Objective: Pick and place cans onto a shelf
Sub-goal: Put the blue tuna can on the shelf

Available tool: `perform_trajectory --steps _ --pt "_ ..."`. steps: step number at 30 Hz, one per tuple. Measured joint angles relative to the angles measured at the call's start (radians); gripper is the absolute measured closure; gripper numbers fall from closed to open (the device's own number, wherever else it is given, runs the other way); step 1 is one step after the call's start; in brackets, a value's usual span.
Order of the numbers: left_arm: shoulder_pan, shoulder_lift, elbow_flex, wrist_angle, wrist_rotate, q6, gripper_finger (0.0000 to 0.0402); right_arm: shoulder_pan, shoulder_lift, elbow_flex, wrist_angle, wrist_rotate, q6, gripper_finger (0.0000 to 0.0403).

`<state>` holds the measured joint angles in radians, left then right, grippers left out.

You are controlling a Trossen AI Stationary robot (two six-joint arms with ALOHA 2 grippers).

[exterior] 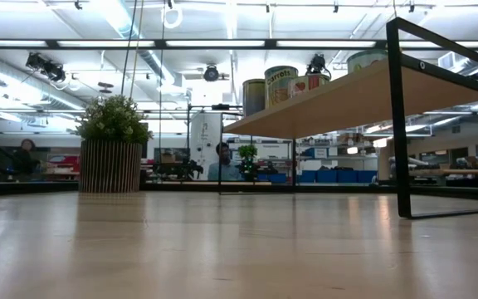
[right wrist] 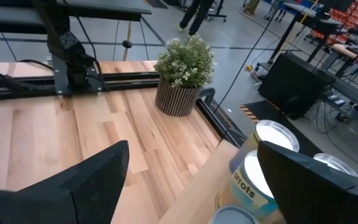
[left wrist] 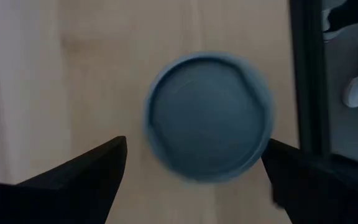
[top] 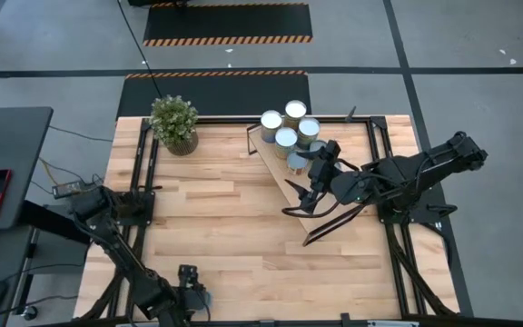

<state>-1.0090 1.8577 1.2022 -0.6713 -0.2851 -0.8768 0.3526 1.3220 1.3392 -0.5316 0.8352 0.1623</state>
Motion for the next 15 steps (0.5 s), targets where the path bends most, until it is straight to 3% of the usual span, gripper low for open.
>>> perform_trajectory --steps 10,15 --pt "0.032 0.054 0.0 0.065 0.011 0.036 0.0029 0.01 0.0 0.0 0.0 -0.015 0.001 0.004" --pt "0.042 0.056 0.0 0.067 0.012 0.037 0.0061 0.013 0.0 0.0 -0.001 -0.016 0.0 0.004"
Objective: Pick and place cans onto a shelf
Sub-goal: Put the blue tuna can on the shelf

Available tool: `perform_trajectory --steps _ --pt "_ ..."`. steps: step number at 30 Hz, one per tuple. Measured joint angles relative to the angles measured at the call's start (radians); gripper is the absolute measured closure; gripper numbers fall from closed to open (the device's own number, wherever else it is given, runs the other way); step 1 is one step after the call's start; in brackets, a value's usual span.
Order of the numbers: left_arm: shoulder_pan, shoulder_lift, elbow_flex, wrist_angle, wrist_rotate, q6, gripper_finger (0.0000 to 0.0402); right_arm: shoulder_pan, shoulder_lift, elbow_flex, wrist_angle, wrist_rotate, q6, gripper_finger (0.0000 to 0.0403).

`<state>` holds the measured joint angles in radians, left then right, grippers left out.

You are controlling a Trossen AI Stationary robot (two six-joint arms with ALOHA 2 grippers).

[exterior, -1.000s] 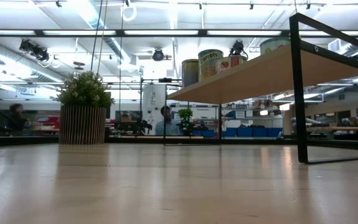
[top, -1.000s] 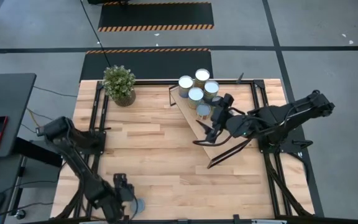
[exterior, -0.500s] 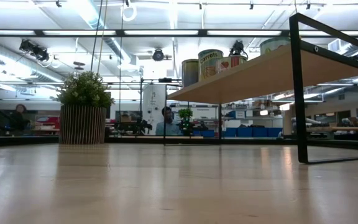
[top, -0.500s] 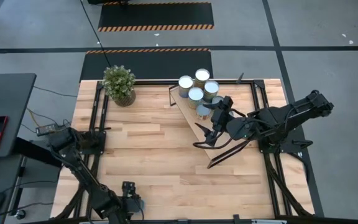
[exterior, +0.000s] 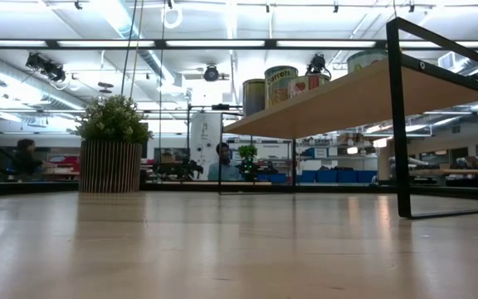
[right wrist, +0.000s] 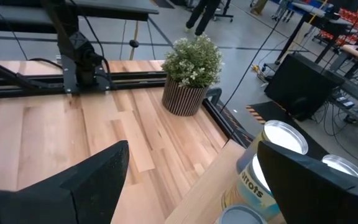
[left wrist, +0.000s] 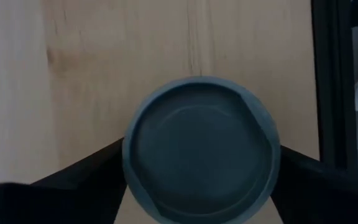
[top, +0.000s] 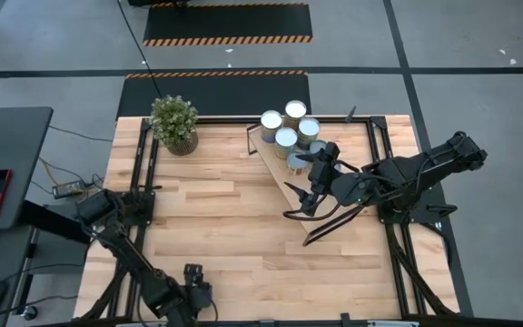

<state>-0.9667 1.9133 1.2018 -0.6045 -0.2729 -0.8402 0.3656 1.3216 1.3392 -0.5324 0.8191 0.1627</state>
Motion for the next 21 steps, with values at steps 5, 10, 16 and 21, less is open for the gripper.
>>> perform_trajectory --steps 5,10,16,21 --pt "0.037 -0.005 0.0 -0.016 0.01 -0.052 0.0107 0.0 -0.009 0.0 -0.012 -0.003 0.038 0.004" --pt "0.149 -0.058 -0.001 -0.085 0.067 -0.083 0.0114 -0.029 -0.047 0.088 -0.188 0.043 0.145 0.0047" --pt "0.368 -0.154 0.013 -0.098 0.113 -0.001 0.0106 -0.112 -0.055 0.164 -0.468 -0.007 0.293 0.0054" --pt "0.549 -0.159 0.129 -0.126 0.185 0.236 0.0109 -0.174 -0.061 0.163 -0.618 -0.112 0.358 0.0054"
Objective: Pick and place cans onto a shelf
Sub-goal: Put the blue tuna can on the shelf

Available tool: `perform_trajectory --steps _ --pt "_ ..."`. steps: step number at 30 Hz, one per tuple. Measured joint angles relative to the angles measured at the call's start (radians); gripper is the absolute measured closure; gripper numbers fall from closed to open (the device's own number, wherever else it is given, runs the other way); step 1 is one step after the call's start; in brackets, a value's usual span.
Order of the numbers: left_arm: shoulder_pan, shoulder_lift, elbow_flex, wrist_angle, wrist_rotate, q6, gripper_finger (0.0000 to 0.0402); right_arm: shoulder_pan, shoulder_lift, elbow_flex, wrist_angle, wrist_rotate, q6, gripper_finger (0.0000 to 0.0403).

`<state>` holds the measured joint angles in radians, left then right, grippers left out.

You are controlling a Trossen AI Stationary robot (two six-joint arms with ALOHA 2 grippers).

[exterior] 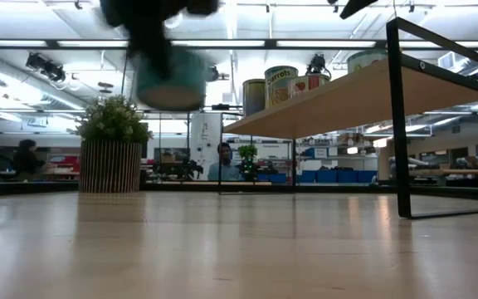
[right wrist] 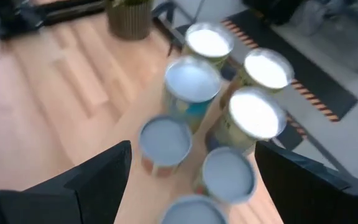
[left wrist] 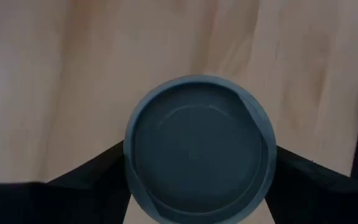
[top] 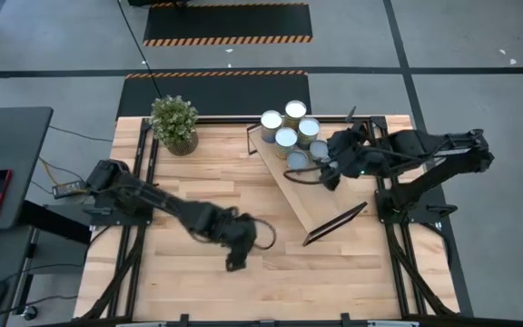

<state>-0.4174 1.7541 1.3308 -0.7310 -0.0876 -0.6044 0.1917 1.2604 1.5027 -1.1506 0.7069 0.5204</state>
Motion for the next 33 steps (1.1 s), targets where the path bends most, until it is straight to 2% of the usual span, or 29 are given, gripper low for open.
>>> perform_trajectory --steps 5,12,16,20,24,33 --pt "0.122 0.013 0.169 -0.081 -0.013 0.18 0.0109 -0.025 -0.05 0.0 -0.026 -0.06 -0.047 0.0054" --pt "0.286 0.013 0.306 -0.096 -0.043 0.282 0.011 -0.047 -0.141 0.0 -0.027 0.071 -0.068 0.0054" --pt "0.348 0.013 0.34 -0.066 -0.04 0.302 0.011 -0.072 -0.161 0.0 -0.027 0.078 -0.071 0.0054" --pt "0.381 0.017 0.362 -0.015 -0.026 0.302 0.011 -0.092 -0.163 0.0 -0.027 0.077 -0.072 0.0054" --pt "0.381 0.073 0.419 0.021 -0.019 0.302 0.011 -0.108 -0.162 0.0 -0.026 0.077 -0.084 0.0054" --pt "0.365 0.331 0.713 0.015 -0.042 0.312 0.011 -0.136 -0.164 -0.001 -0.017 0.073 -0.094 0.0054"
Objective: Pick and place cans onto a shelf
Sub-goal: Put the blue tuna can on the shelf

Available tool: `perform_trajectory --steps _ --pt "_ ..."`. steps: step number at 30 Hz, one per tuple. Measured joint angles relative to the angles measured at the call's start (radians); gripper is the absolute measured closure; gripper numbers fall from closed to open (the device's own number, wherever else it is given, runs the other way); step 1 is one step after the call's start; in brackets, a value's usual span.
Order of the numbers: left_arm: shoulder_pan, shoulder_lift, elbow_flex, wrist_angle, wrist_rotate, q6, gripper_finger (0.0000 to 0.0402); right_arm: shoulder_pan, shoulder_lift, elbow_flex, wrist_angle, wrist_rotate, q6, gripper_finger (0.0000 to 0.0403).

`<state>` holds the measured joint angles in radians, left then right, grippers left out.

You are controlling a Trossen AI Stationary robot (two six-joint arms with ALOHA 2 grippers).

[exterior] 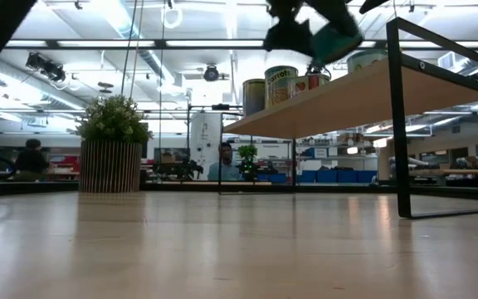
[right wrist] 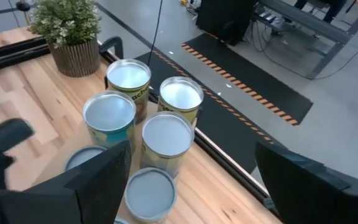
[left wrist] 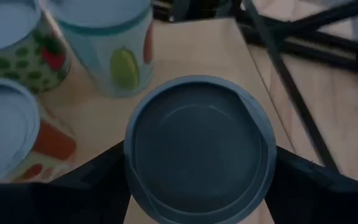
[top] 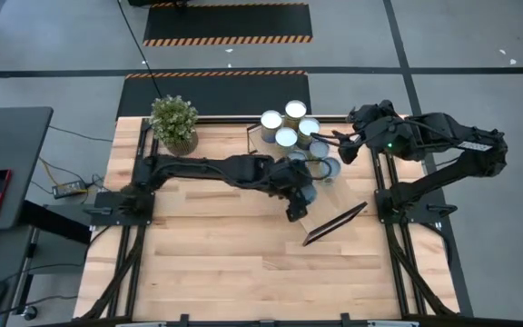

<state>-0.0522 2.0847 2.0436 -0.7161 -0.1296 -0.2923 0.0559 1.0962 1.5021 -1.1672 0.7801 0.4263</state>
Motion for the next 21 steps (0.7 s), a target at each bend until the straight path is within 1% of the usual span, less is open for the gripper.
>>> perform_trajectory --steps 2,3,6,14,17,21 --pt "0.006 0.044 0.055 -0.055 0.002 0.03 0.011 0.0 0.0 0.0 0.0 -0.01 0.0 0.0054" --pt "0.009 0.061 0.077 -0.055 0.003 0.046 0.011 0.0 0.0 0.0 0.002 -0.015 0.0 0.0054" --pt "0.016 0.094 0.098 -0.081 0.004 0.069 0.0097 0.0 0.0 0.0 0.007 -0.028 0.007 0.0054" --pt "0.017 0.107 0.094 -0.126 0.014 0.07 0.0054 0.002 0.0 0.0 0.021 -0.049 0.023 0.0054" --pt "0.017 0.107 0.094 -0.128 0.04 0.071 0.0049 0.002 0.0 0.0 0.029 -0.049 0.023 0.0054" --pt "0.017 0.107 0.094 -0.122 0.038 0.073 0.0048 0.002 0.0 0.0 0.03 -0.054 0.02 0.0054"
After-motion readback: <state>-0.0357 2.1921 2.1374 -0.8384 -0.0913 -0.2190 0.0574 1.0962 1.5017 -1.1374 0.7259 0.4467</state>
